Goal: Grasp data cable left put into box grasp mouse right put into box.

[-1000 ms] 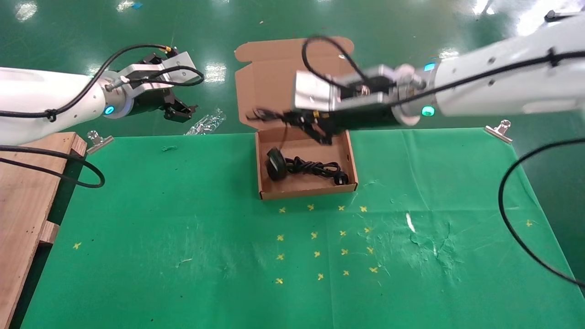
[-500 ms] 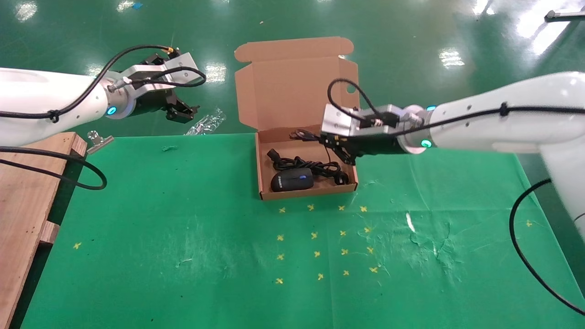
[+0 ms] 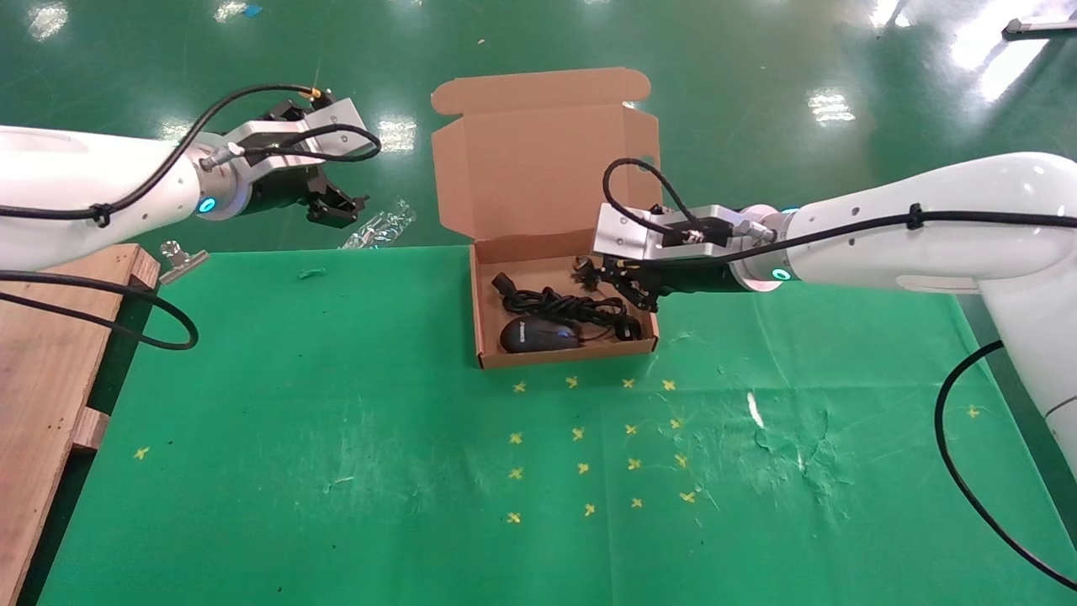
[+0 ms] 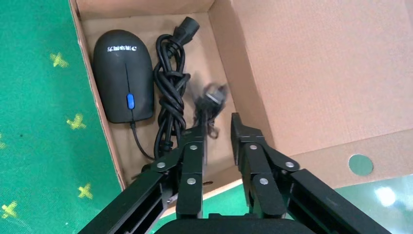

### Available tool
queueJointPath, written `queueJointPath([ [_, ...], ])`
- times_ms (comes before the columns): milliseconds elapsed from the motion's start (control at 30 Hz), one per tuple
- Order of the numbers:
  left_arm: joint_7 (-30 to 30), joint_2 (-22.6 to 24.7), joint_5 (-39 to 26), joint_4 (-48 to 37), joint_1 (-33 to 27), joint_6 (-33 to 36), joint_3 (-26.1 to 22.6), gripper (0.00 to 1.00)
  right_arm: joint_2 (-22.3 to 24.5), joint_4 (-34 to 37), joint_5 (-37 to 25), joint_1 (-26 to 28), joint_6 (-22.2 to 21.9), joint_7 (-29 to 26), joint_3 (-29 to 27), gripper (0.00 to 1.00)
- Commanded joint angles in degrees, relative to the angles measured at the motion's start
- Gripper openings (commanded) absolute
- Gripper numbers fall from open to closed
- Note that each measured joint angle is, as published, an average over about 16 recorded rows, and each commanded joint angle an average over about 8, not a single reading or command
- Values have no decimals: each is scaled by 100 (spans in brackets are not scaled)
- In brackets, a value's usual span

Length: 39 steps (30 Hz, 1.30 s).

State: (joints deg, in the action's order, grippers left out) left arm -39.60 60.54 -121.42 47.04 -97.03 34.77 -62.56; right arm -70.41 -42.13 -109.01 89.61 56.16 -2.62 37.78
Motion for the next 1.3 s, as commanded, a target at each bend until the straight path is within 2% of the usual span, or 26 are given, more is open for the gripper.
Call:
queueJointPath([
  [33,1,1,0,1,1,1,0,100,3,-13,4,9,16,-9,-1,100],
  [267,1,1,0,2,2,1,0,100,201,-192,377,-141,185,-58,-123,100],
  [1100,1,1,0,2,2,1,0,100,1668,-1490,3163,-1312,1402,-390,-1025,100],
  [1300,122,-107,335,112,152,215,196,100,2022,-1804,3835,-1594,1696,-470,-1243,100],
])
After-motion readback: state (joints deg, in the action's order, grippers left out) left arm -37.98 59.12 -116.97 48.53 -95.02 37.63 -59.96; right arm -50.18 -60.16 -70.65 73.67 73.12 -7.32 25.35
